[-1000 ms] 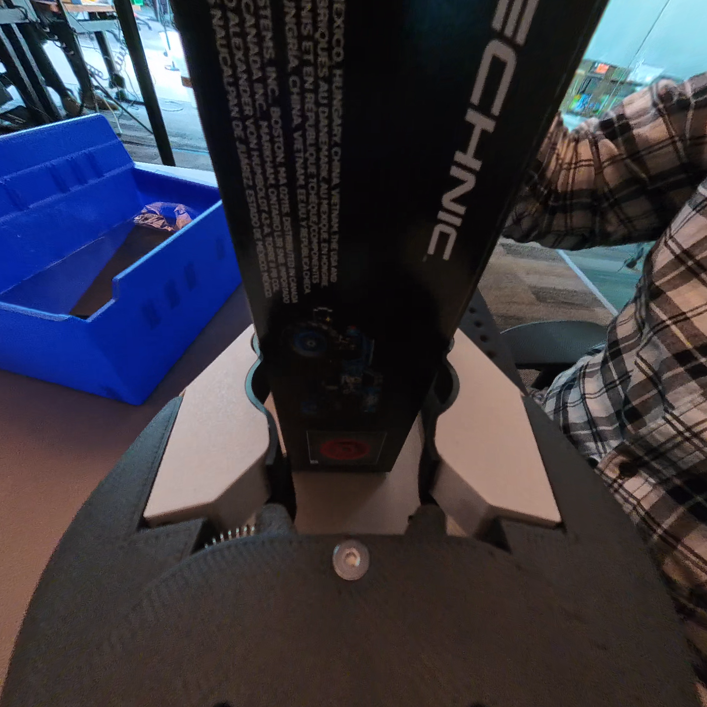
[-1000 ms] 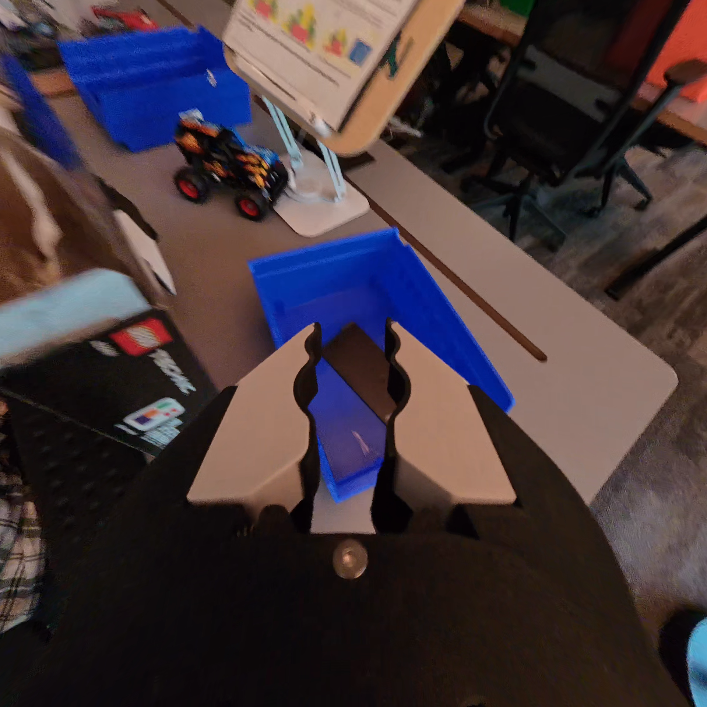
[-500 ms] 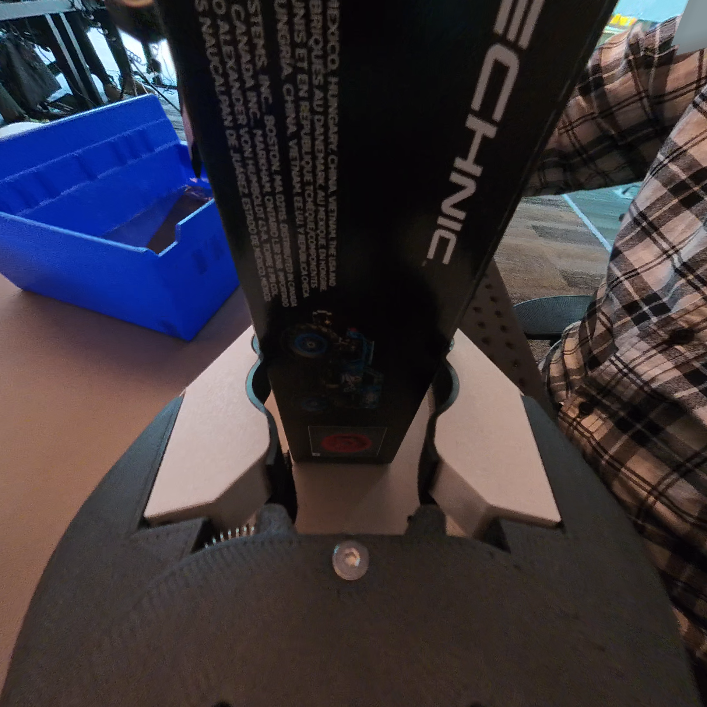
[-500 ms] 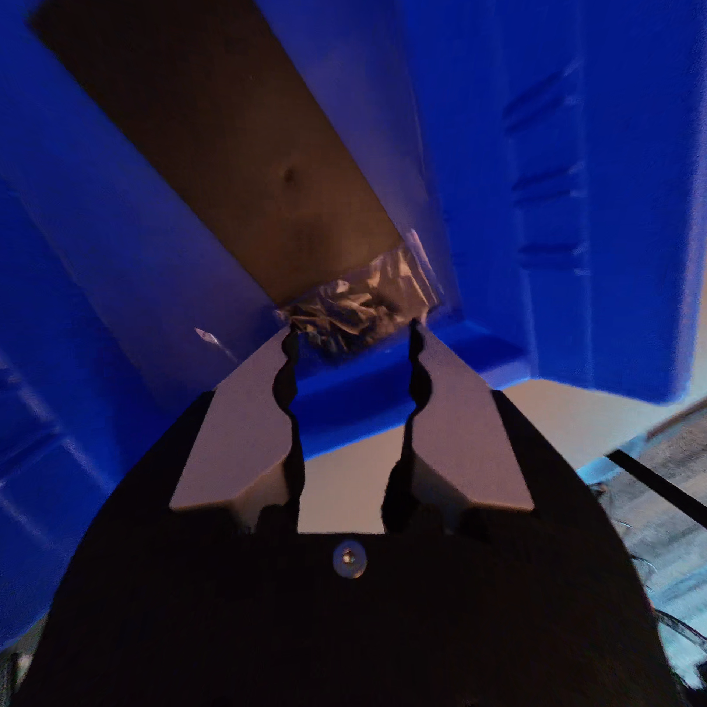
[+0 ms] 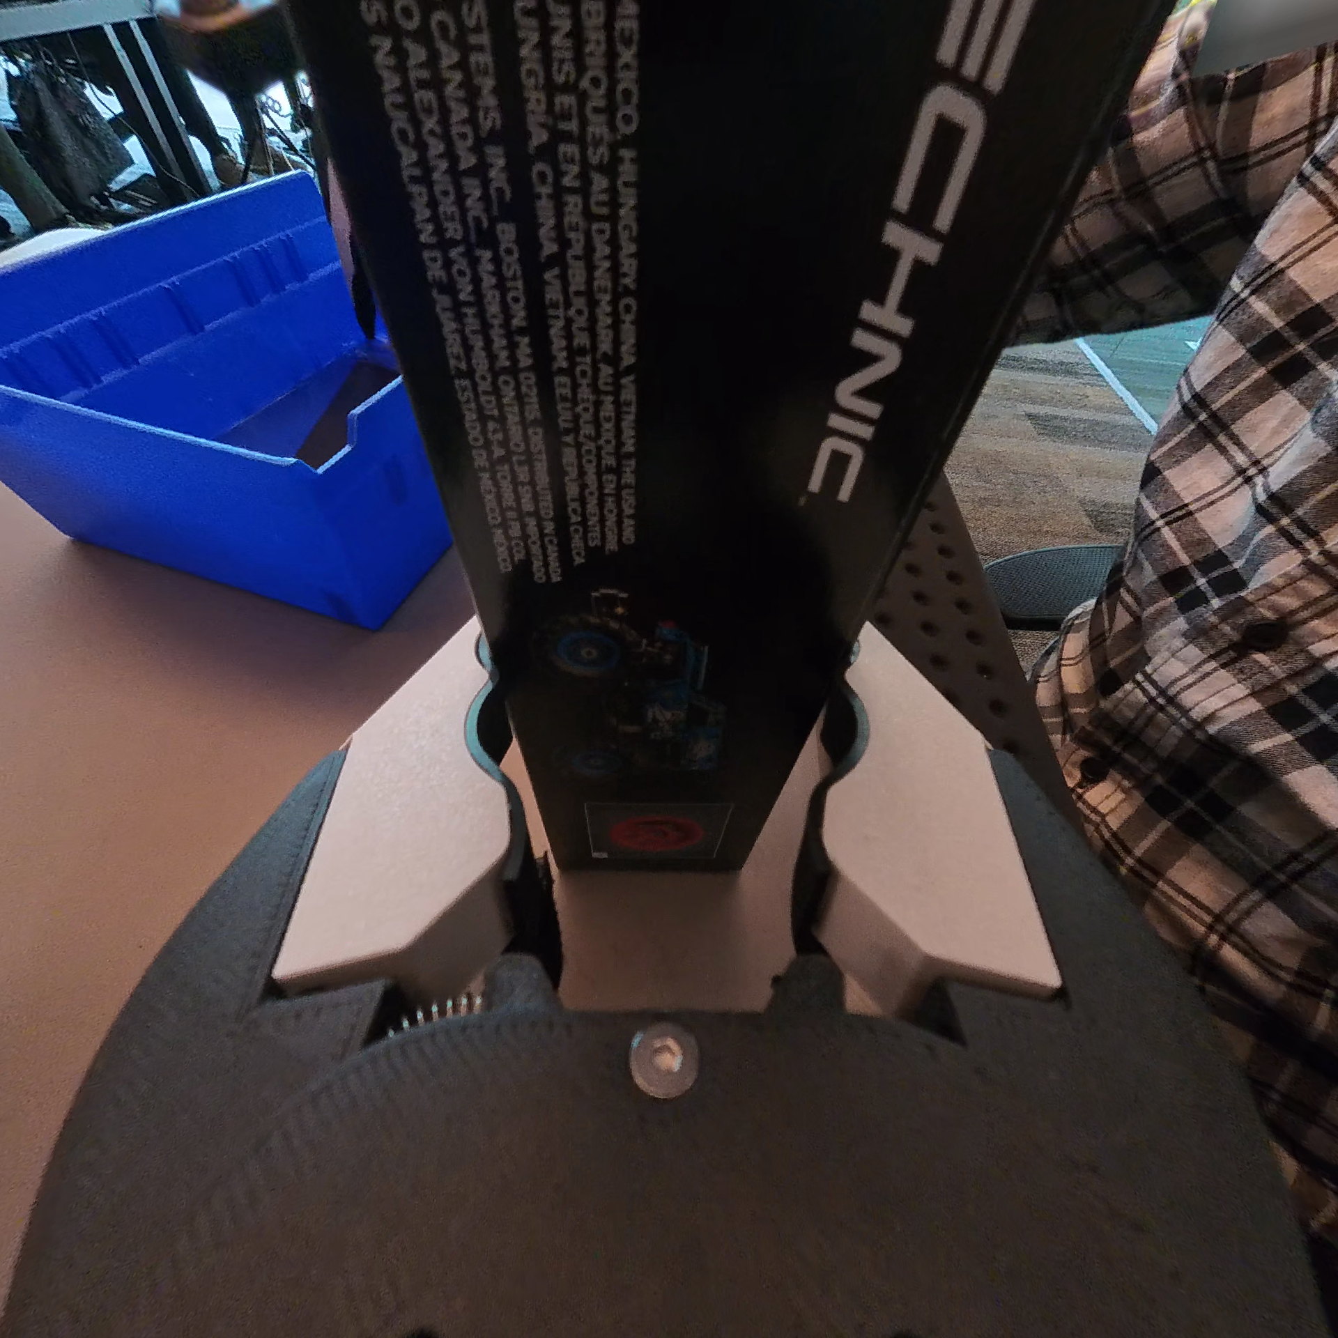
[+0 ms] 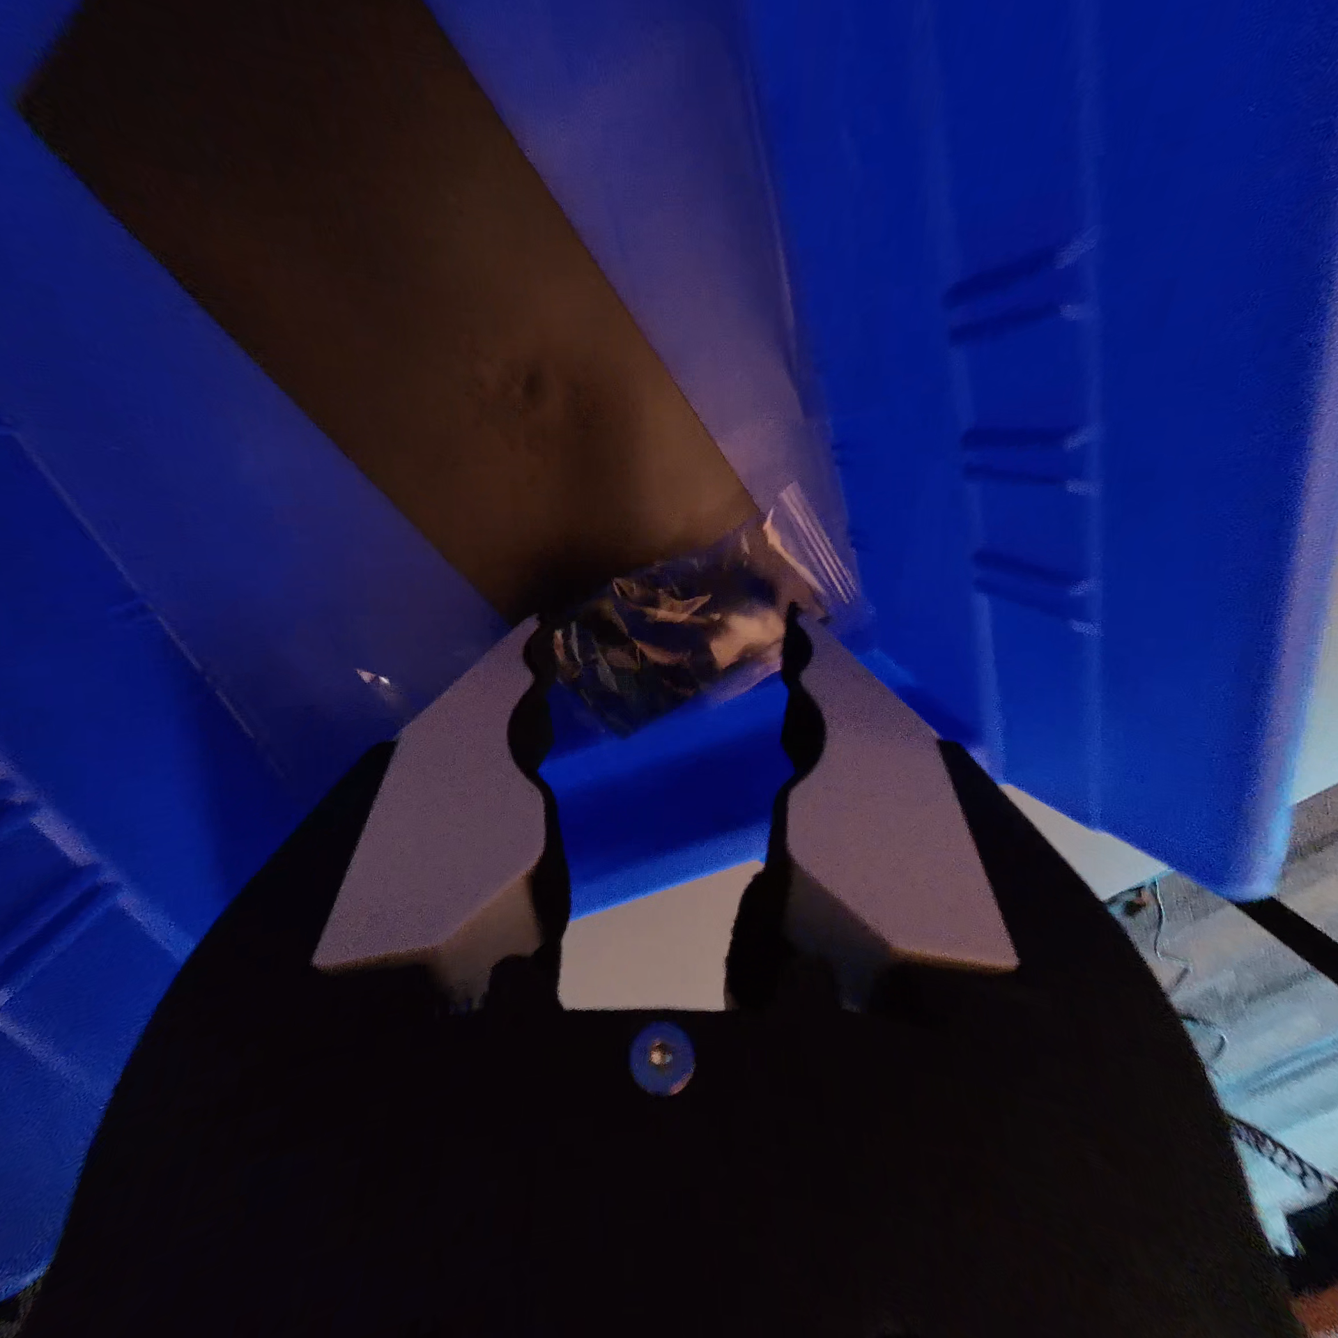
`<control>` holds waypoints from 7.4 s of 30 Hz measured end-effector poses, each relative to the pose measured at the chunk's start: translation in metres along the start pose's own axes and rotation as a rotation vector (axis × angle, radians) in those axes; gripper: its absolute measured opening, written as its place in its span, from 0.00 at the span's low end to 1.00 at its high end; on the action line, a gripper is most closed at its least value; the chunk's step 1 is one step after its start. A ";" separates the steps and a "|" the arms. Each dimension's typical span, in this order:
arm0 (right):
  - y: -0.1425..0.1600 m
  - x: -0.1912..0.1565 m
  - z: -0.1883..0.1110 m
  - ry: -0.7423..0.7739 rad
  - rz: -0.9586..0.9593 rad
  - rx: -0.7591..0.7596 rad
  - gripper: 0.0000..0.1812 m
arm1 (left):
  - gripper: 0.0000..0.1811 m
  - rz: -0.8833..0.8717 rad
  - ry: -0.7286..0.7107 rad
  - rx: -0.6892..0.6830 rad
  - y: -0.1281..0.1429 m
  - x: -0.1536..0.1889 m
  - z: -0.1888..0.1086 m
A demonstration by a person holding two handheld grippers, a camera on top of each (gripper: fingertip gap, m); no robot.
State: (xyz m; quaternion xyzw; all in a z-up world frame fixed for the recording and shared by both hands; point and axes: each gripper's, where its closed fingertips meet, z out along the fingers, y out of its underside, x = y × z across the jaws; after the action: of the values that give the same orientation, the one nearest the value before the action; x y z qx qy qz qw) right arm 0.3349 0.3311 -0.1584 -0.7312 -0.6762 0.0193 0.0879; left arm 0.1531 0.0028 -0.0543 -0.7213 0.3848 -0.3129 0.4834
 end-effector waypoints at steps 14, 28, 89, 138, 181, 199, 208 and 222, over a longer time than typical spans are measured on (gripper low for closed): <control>-0.030 -0.013 -0.098 0.002 0.048 0.373 0.00 | 0.47 0.001 -0.007 0.003 -0.001 0.000 0.001; 0.010 -0.002 0.000 -0.006 -0.113 -0.175 0.30 | 0.48 -0.007 -0.009 0.012 -0.001 0.000 0.003; -0.169 -0.300 -0.199 -0.144 -0.616 0.198 0.00 | 0.47 0.044 -0.080 -0.010 0.001 -0.005 0.002; -0.105 -0.238 -0.287 -0.093 -0.390 1.210 0.05 | 0.26 0.451 -0.383 0.154 -0.138 0.015 -0.029; -0.074 -0.186 -0.292 0.214 0.131 1.690 0.05 | 0.42 -0.164 -0.136 0.361 -0.169 -0.018 -0.021; -0.084 -0.199 -0.283 0.199 0.002 1.558 0.06 | 0.43 -0.194 -0.131 0.380 -0.175 -0.024 -0.012; -0.066 -0.194 -0.322 -0.089 -0.057 1.589 0.09 | 0.45 0.019 -0.188 0.463 -0.185 0.000 -0.035; -0.107 -0.184 -0.271 -0.067 -0.164 1.287 0.11 | 0.30 0.114 -0.300 0.300 -0.172 -0.032 -0.032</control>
State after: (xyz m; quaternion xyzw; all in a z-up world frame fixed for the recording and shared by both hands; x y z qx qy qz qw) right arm 0.2538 0.1286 0.1079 -0.4773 -0.5857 0.4365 0.4885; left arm 0.1542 0.0560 0.1149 -0.6570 0.2979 -0.2281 0.6539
